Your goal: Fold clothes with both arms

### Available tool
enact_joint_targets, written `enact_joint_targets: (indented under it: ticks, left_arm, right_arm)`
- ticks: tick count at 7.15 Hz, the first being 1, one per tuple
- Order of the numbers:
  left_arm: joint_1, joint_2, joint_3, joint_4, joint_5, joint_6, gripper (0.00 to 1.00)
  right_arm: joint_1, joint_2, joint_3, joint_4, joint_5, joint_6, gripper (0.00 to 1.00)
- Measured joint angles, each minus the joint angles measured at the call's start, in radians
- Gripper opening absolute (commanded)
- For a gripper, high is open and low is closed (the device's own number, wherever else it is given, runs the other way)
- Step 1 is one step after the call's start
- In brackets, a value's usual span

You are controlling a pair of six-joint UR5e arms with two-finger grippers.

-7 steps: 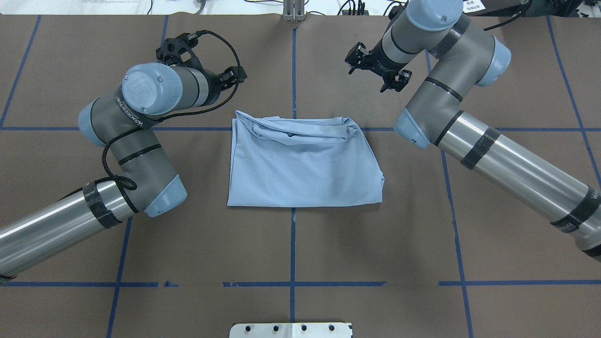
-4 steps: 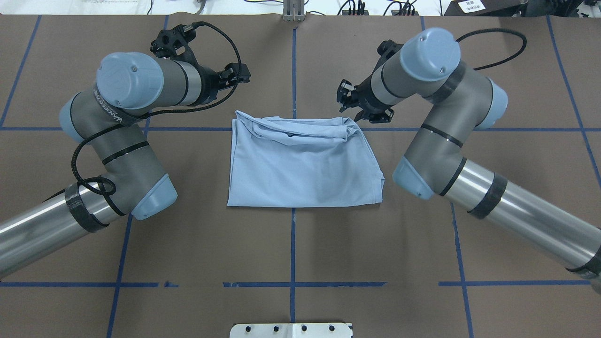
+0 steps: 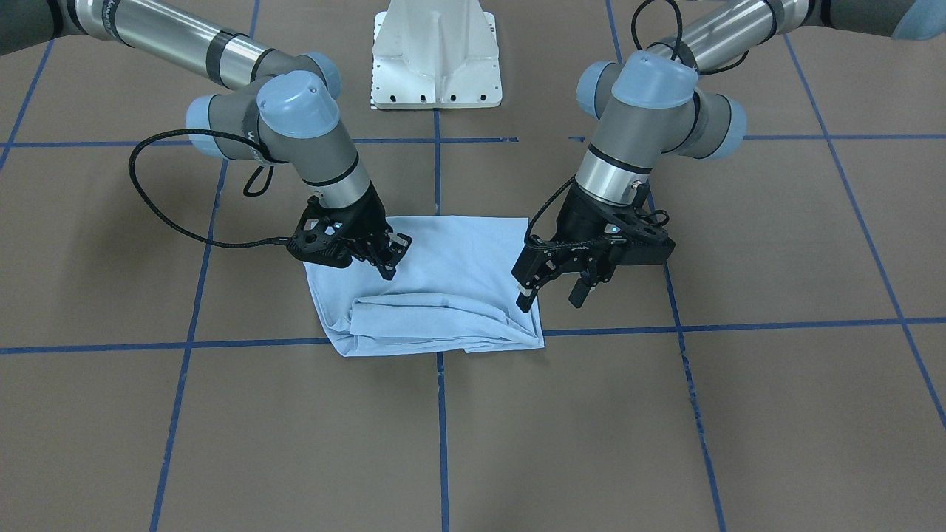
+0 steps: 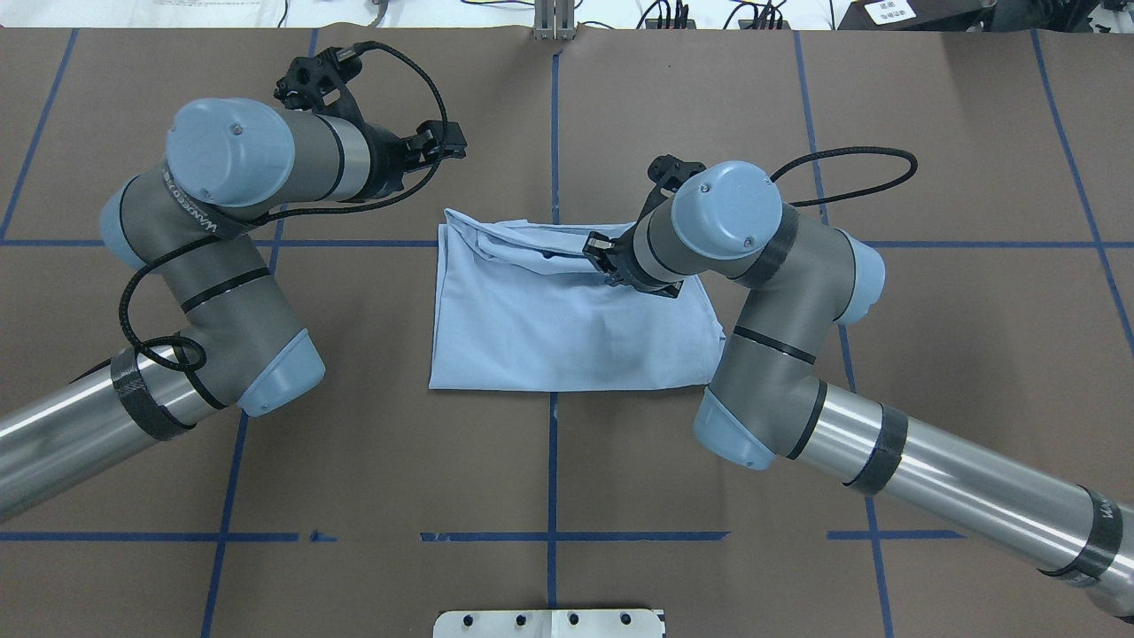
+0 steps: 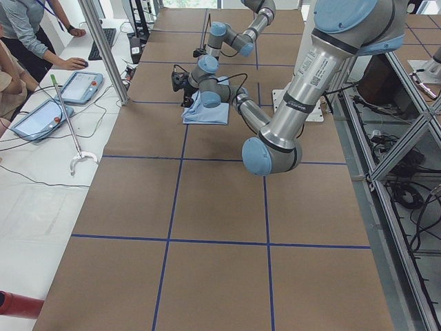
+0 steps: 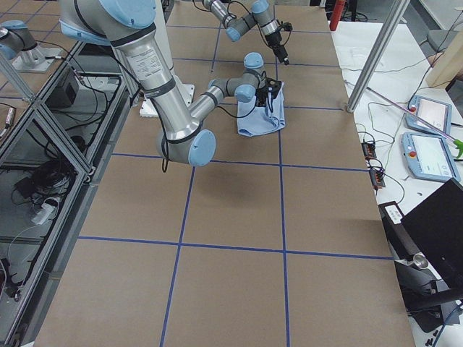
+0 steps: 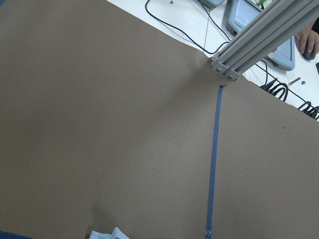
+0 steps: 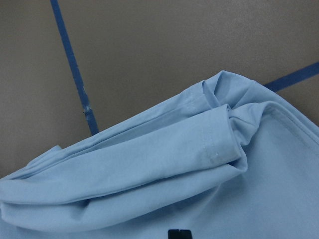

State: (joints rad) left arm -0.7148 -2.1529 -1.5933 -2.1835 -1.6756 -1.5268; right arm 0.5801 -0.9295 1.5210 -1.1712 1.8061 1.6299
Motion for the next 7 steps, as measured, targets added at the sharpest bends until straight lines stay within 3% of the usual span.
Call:
enact_joint_targets:
  ticks: [4,7]
  left_arm:
    - [0.0,0.002,-0.016,0.0,-0.001,-0.007,1.0]
    - [0.0,0.004,-0.02,0.001,-0.001,-0.012,1.0]
  right_arm:
    - [0.035,0.091,-0.194,0.007,-0.028,-0.094,0.0]
    - [0.209,0.235,-0.424,0.008,0.094,-0.258,0.0]
